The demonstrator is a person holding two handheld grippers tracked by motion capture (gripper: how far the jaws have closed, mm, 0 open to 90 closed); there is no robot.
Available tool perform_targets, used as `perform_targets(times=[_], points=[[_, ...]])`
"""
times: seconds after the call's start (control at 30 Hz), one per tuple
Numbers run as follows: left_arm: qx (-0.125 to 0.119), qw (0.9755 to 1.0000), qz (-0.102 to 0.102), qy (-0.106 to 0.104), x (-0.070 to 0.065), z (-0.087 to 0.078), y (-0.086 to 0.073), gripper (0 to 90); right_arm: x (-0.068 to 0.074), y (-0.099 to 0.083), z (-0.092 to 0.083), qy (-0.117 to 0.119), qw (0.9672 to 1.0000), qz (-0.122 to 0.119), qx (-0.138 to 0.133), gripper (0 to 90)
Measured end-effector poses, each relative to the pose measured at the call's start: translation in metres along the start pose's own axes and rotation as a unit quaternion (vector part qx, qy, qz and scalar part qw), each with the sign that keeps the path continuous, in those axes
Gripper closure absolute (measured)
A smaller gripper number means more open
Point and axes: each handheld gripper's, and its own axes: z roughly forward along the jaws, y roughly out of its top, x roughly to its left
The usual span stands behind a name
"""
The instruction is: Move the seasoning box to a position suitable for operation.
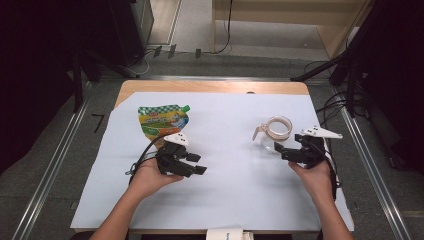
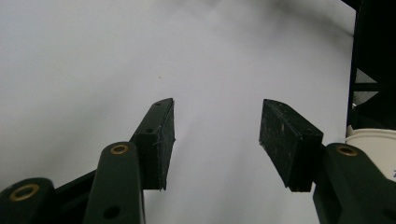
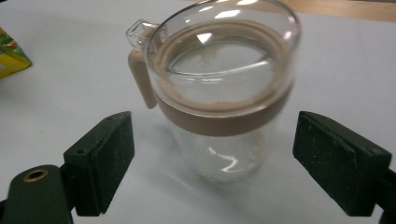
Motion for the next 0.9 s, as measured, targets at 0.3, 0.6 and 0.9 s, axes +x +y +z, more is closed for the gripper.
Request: perform_targets(times=[0.3, 0.6, 0.9], points=[[-0.007, 1.0, -0.002, -0.002, 0.0, -0.001, 0.001, 46.7, 0.003, 0.0, 0.035, -0.034, 0.9994, -0.006, 0.006, 12.6], [-0.005, 1.0, -0.004, -0.005, 0.002, 0.0, 0.001, 46.4, -0.003, -0.001, 0.054, -0.017, 0.9996, -0.008, -0.02, 9.8], [-0.002, 0.9999, -0.005, -0.011, 0.0, 0.003, 0.002, 43.7, 0.002, 0.003, 0.052, -0.033, 0.9989, -0.033, -0.009, 11.6]])
